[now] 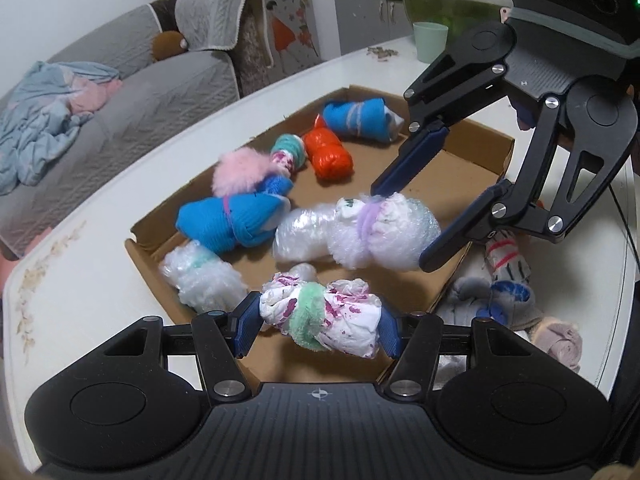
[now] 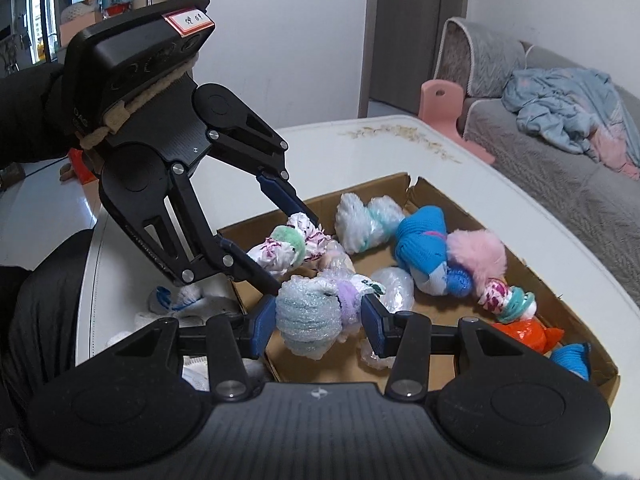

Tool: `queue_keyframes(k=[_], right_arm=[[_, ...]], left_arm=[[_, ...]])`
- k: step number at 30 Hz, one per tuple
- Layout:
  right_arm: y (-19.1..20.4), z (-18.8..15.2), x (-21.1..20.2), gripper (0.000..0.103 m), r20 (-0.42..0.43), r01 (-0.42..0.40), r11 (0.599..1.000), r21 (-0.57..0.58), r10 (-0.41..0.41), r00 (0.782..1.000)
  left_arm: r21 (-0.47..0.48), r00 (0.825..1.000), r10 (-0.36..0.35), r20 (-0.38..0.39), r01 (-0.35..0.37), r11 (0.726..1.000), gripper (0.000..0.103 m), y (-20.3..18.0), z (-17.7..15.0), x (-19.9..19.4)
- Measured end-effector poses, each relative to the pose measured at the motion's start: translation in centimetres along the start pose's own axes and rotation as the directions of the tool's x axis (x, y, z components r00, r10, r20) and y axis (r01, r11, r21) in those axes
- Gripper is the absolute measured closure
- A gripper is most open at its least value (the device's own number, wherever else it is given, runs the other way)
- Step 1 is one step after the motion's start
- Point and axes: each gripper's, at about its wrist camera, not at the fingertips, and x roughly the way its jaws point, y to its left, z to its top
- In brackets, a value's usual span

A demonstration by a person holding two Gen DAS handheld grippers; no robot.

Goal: Organize objects
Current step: 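Carry both held bundles over the cardboard box, then open the left tool in the box while the right tool releases its bubble-wrap bundle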

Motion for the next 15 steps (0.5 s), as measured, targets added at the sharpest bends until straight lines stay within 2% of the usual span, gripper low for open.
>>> queue_keyframes(k=[8,15], right_arm=[[0.3,0.2,1.2,0.060,-0.048,-0.013,1.000,-0.026,0.011,0.999],[0.1,0.4,2.6,0.059,-0.092,-0.016,1.000,-0.025,0.014,0.996]], left_arm=[[-0.001,0.999,-0.008,-0.037,0.008,1.000,0.038,-0.3,-0.3,1.1],[-0.038,0.997,0.018,-0.074,-0.021,0.999,0.038,0.2,-1.0,1.9]])
